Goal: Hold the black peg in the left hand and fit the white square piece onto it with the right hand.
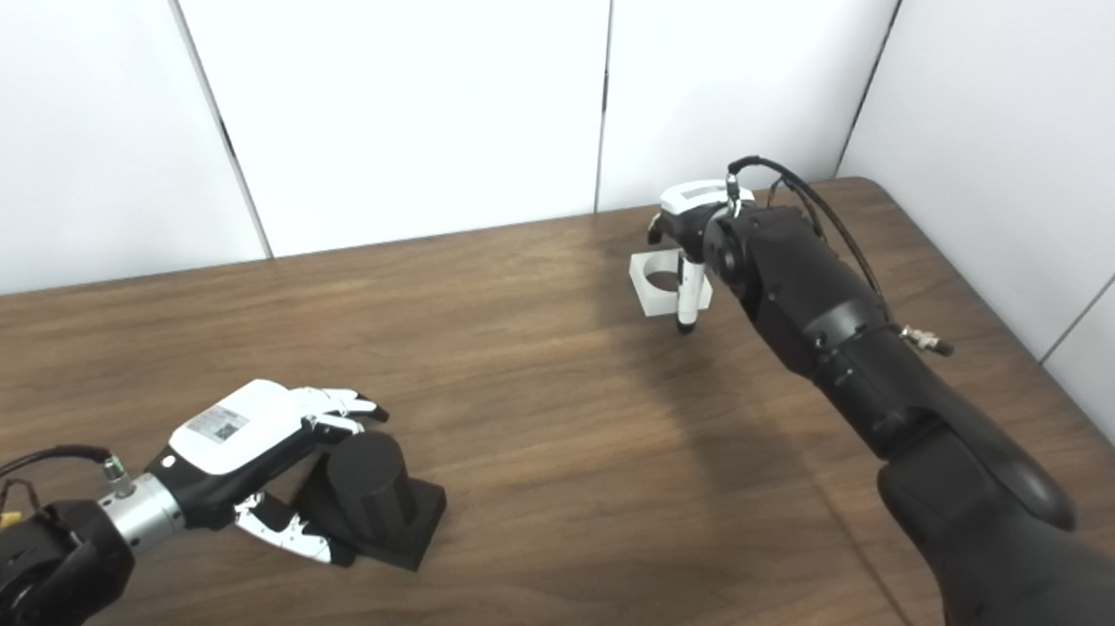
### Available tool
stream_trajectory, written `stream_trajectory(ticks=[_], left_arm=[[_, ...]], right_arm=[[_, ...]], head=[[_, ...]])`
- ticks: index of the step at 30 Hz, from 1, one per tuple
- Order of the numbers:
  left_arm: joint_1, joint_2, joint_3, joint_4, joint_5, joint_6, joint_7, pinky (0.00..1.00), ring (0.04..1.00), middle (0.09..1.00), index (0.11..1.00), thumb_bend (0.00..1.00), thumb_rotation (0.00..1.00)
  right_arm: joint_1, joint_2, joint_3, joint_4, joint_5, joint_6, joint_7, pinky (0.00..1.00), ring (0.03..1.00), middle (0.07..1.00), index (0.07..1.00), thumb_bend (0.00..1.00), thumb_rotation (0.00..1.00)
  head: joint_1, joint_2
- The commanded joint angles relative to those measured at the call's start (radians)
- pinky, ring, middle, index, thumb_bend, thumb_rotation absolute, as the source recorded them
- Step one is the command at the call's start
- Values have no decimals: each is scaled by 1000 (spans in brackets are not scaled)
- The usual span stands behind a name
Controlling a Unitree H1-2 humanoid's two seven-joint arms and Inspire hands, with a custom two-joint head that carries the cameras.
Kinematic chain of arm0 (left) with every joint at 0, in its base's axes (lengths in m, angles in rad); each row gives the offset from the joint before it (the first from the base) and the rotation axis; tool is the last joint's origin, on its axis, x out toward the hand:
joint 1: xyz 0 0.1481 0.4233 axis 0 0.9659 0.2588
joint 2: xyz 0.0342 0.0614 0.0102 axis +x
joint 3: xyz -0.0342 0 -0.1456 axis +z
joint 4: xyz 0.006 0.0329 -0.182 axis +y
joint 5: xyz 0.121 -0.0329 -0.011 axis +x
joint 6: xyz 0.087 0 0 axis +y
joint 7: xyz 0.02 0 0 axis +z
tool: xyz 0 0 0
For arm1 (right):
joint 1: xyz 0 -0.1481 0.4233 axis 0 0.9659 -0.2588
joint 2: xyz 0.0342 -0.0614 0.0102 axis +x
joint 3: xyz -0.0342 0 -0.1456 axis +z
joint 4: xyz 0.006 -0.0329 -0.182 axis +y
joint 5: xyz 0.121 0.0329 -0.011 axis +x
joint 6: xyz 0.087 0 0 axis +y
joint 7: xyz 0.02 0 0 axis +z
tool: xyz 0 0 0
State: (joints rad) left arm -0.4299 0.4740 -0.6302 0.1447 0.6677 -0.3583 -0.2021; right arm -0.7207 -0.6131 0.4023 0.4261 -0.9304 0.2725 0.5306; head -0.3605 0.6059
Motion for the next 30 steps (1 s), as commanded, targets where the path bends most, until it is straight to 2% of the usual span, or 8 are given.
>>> stream_trajectory(ticks=[1, 3, 6, 10, 11, 13, 22, 30], left_arm=[[62, 46, -45, 22, 69, 4, -108, 839, 879, 859, 490, 524, 64], [63, 47, -44, 20, 70, 2, -108, 838, 876, 859, 490, 524, 64], [66, 51, -42, 13, 73, 5, -110, 839, 877, 859, 490, 524, 64], [69, 52, -41, 9, 69, 9, -115, 844, 881, 863, 490, 524, 64], [68, 52, -41, 13, 71, 5, -110, 846, 882, 864, 490, 524, 64], [67, 52, -42, 17, 79, -5, -99, 837, 874, 858, 490, 524, 64], [60, 46, -39, 22, 69, 3, -107, 825, 874, 859, 490, 524, 64], [57, 49, -44, 10, 82, 10, -118, 828, 883, 862, 490, 524, 65]], right_arm=[[-35, -27, -19, -1, 6, -19, -54, 707, 865, 890, 764, 787, 116], [-31, -32, -16, 3, 12, -24, -65, 701, 864, 875, 699, 764, 113], [-22, -34, -23, 2, 30, -28, -84, 700, 855, 862, 667, 753, 108], [-7, -39, -50, 14, 73, -82, -154, 661, 809, 812, 632, 721, 92], [-5, -41, -52, 15, 77, -91, -167, 652, 799, 801, 551, 601, 119], [-2, -43, -57, 11, 84, -98, -183, 644, 785, 790, 505, 534, 134], [0, -58, -53, -1, 92, -80, -164, 661, 775, 772, 485, 519, 136], [9, -67, -56, -18, 99, -99, -176, 639, 755, 758, 481, 519, 128]], head=[[0, 1], [1, 5], [1, 7], [1, 10], [3, 12], [3, 12], [14, 21], [23, 28]])
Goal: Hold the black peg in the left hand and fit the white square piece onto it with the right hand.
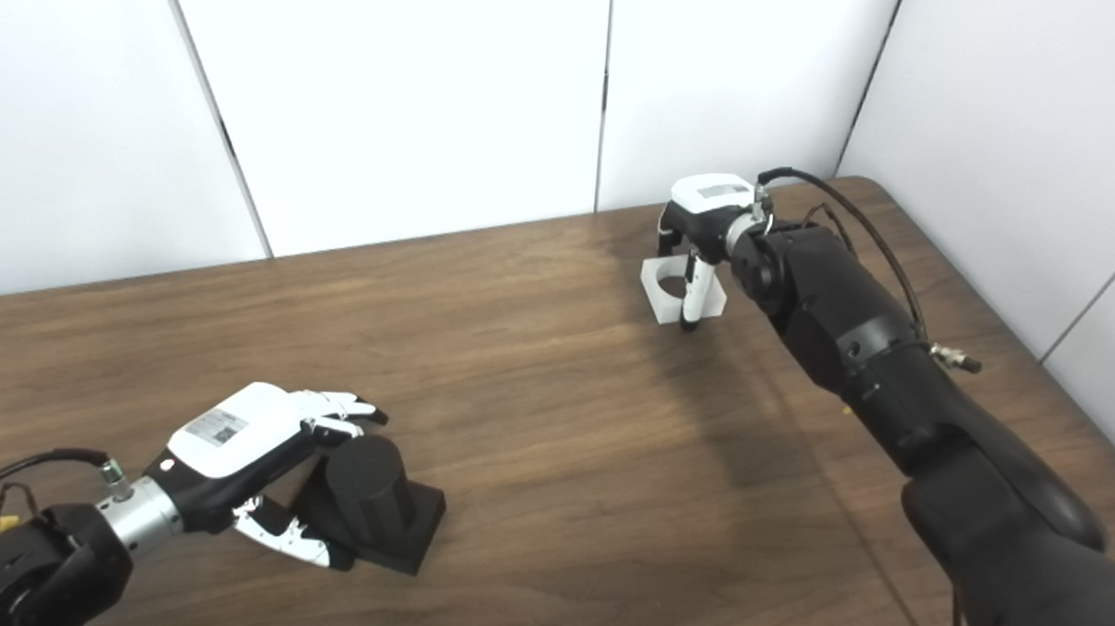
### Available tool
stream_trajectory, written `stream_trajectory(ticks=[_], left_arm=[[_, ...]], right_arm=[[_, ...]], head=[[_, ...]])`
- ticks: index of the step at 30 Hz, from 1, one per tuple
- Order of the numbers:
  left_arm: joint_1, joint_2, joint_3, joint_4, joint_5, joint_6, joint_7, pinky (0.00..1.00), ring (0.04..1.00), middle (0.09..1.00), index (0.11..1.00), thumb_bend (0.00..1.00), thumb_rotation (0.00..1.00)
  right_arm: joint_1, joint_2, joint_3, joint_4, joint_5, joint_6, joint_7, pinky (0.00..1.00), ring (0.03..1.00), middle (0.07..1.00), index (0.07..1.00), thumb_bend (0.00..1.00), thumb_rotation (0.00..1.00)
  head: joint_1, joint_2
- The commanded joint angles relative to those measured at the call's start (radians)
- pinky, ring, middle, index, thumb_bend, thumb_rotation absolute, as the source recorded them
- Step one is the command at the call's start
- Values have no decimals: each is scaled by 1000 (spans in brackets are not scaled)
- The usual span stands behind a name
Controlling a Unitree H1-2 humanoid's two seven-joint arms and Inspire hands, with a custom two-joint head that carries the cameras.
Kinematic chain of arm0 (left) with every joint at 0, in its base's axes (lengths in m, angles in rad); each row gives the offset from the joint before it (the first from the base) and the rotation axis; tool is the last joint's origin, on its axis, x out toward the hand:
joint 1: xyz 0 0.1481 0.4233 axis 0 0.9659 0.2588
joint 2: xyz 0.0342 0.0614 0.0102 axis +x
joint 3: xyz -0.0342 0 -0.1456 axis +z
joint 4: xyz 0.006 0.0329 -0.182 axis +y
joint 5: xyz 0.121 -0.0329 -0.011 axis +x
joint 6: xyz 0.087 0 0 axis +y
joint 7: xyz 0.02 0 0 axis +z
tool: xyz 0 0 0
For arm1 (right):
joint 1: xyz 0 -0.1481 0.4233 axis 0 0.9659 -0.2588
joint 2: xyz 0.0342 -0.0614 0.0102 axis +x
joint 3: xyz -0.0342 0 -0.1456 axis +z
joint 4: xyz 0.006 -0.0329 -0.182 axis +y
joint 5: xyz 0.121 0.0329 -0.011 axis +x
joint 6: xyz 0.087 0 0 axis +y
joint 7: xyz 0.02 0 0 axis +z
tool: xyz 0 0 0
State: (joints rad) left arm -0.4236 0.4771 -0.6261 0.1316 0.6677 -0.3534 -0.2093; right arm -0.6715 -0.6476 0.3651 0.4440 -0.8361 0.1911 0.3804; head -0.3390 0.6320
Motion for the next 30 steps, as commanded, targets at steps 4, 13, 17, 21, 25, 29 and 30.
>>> stream_trajectory(ticks=[4, 13, 17, 21, 25, 29, 30], left_arm=[[48, 42, -47, 30, 72, 8, -116, 831, 885, 865, 490, 524, 65], [35, 28, -59, 50, 90, 17, -122, 834, 886, 870, 490, 524, 67], [20, 14, -74, 64, 94, 33, -137, 857, 897, 876, 491, 524, 70], [1, -3, -90, 68, 105, 62, -163, 862, 912, 889, 492, 523, 75], [-13, -19, -99, 70, 108, 94, -190, 863, 921, 900, 493, 522, 78], [-21, -33, -100, 69, 108, 113, -198, 863, 923, 905, 493, 522, 78], [-23, -36, -99, 70, 106, 115, -198, 861, 924, 907, 493, 522, 77]], right_arm=[[-37, -34, -24, -35, 7, -32, -50, 629, 753, 759, 481, 520, 126], [-17, -41, -51, -110, 22, -68, -88, 624, 774, 758, 481, 521, 127], [-8, -46, -70, -177, 53, -95, -78, 627, 783, 753, 483, 520, 129], [-1, -51, -87, -249, 91, -123, -47, 647, 773, 753, 482, 520, 131], [13, -52, -102, -311, 129, -129, -17, 640, 755, 747, 482, 521, 127], [27, -49, -115, -361, 152, -134, 6, 639, 757, 744, 481, 522, 126], [30, -48, -118, -375, 159, -136, 13, 641, 760, 744, 481, 522, 126]], head=[[11, 9], [85, 42], [147, 63], [193, 77], [237, 89], [255, 95], [260, 97]])
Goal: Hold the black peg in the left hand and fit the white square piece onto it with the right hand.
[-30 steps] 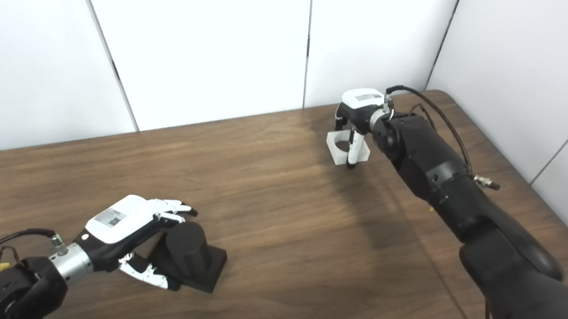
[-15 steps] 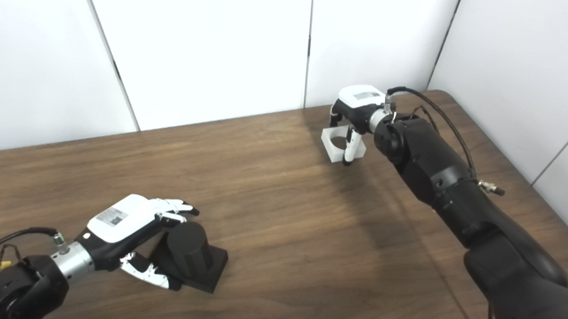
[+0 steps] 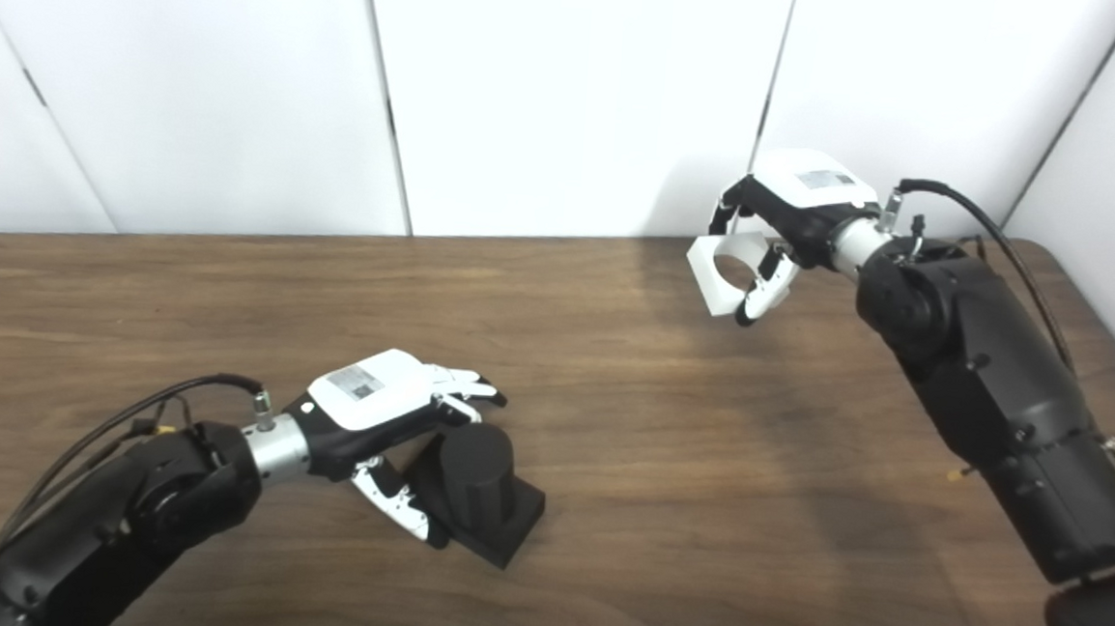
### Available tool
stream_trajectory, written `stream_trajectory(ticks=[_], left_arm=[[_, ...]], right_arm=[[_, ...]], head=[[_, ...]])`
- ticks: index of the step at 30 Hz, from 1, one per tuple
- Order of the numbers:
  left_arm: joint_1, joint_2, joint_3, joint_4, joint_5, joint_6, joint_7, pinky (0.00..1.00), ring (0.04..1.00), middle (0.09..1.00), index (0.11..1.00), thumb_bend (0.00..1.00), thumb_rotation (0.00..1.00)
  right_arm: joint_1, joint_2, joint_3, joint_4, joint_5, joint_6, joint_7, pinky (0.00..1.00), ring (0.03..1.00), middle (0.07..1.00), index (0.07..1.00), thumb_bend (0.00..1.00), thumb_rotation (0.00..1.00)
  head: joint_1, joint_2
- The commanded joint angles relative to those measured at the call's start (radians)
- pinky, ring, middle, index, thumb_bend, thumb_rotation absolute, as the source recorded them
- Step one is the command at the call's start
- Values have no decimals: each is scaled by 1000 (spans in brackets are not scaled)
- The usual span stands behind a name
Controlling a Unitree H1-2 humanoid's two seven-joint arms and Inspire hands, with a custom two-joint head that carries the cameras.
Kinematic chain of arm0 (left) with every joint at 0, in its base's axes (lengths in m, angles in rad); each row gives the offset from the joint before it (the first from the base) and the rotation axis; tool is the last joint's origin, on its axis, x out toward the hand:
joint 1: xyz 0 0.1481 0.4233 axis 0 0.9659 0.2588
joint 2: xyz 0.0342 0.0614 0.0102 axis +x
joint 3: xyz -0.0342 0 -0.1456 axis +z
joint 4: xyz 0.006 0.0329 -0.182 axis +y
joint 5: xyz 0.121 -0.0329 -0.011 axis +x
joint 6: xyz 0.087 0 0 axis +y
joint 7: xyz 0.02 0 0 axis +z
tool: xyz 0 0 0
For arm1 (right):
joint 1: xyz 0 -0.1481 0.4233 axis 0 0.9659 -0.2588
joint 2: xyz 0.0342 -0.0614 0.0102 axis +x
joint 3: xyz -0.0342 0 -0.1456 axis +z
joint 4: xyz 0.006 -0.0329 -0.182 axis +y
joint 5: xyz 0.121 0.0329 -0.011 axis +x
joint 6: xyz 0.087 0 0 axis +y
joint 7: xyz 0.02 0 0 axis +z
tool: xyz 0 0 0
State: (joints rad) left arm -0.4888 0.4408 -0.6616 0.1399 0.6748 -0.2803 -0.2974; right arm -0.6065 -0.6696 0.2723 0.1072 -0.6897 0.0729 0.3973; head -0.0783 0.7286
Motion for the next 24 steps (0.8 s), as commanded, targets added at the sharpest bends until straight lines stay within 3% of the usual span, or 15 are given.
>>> stream_trajectory(ticks=[1, 12, 24], left_arm=[[39, -2, -64, 63, 98, 43, -111, 854, 926, 909, 493, 522, 77], [21, -16, -60, 71, 99, 52, -122, 842, 938, 910, 493, 523, 76], [10, -30, -64, 79, 103, 56, -135, 847, 947, 912, 494, 522, 78]], right_arm=[[-32, -26, -27, -51, 20, -24, -1, 646, 764, 745, 481, 522, 126], [3, -12, -29, -255, 62, -28, 100, 624, 754, 736, 479, 521, 128], [53, 17, -37, -469, 112, 19, 208, 631, 757, 749, 480, 522, 129]], head=[[3, 3], [9, 8], [9, 15]])
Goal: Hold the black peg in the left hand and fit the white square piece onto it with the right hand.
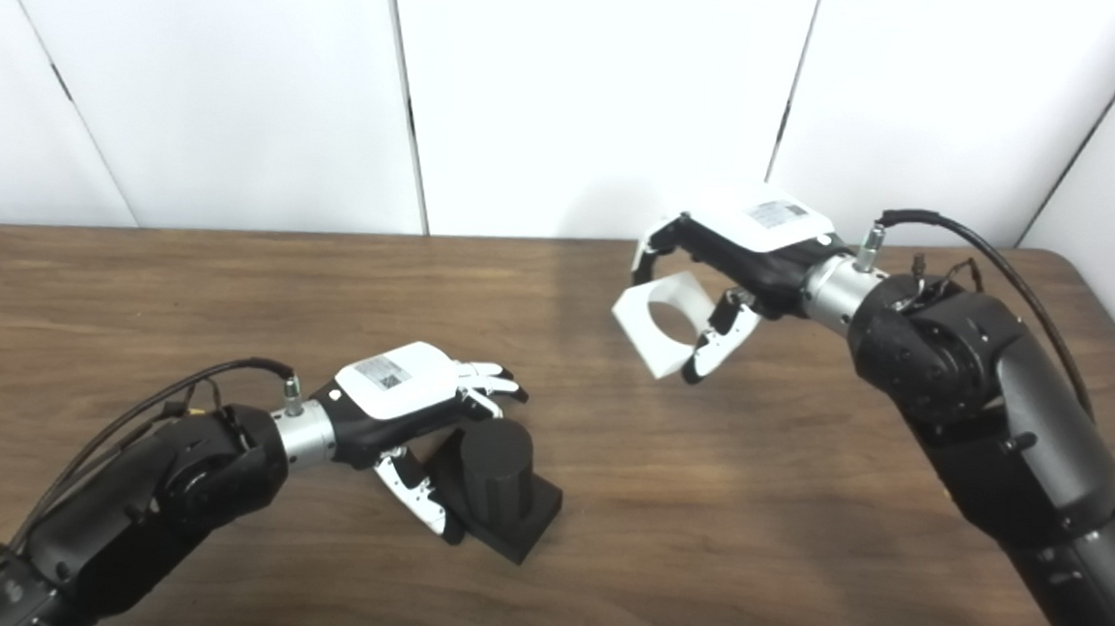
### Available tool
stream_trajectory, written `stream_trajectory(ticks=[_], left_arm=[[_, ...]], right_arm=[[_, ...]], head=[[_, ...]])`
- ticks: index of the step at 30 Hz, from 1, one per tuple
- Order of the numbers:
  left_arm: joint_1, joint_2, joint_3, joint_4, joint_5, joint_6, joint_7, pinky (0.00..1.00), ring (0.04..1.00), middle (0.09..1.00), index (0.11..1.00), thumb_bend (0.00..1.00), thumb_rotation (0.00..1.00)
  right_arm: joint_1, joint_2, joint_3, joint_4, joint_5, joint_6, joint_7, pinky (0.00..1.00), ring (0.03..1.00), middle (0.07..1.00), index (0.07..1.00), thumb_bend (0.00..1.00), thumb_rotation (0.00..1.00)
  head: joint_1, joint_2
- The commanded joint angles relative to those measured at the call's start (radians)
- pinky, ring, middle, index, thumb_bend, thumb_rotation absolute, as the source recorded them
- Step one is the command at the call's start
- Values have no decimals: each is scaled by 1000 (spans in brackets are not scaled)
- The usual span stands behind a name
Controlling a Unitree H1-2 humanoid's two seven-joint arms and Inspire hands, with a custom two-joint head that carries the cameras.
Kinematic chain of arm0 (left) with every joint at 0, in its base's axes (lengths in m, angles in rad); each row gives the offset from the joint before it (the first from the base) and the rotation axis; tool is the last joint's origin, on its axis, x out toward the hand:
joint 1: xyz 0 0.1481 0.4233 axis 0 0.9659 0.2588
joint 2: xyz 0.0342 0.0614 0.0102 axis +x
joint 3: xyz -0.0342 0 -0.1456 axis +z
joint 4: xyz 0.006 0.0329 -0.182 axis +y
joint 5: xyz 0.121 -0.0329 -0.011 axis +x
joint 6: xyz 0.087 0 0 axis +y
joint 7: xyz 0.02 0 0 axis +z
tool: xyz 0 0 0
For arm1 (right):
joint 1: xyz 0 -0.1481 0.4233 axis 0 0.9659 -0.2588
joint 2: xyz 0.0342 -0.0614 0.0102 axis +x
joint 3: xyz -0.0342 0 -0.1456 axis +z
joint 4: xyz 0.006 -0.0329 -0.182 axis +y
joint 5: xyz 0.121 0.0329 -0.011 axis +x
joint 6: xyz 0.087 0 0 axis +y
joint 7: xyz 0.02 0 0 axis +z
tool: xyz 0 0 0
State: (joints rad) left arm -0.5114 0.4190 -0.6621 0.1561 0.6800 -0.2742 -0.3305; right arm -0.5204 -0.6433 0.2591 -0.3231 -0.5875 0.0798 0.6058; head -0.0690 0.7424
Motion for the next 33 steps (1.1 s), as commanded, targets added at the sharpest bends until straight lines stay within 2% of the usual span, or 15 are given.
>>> stream_trajectory(ticks=[1, 11, 17, 27, 33], left_arm=[[32, -9, -63, 65, 96, 47, -100, 847, 947, 913, 494, 522, 78], [32, -18, -60, 74, 91, 38, -89, 836, 944, 912, 493, 523, 76], [30, -20, -61, 73, 97, 38, -87, 837, 947, 914, 493, 522, 78], [29, -22, -59, 69, 99, 37, -81, 827, 935, 916, 493, 523, 77], [28, -22, -59, 58, 99, 45, -95, 830, 937, 917, 493, 522, 77]], right_arm=[[-31, -4, -23, -58, 13, 21, 12, 635, 759, 751, 480, 522, 130], [-24, 49, -3, -129, 41, 39, 84, 634, 764, 746, 478, 522, 130], [-16, 70, 18, -142, 49, 8, 95, 629, 749, 738, 478, 522, 132], [-24, 125, 59, -194, 60, 36, 138, 633, 758, 740, 478, 523, 133], [-22, 151, 72, -195, 56, 29, 146, 637, 760, 741, 478, 523, 133]], head=[[0, 1], [4, 8], [14, 13], [20, 15], [23, 18]])
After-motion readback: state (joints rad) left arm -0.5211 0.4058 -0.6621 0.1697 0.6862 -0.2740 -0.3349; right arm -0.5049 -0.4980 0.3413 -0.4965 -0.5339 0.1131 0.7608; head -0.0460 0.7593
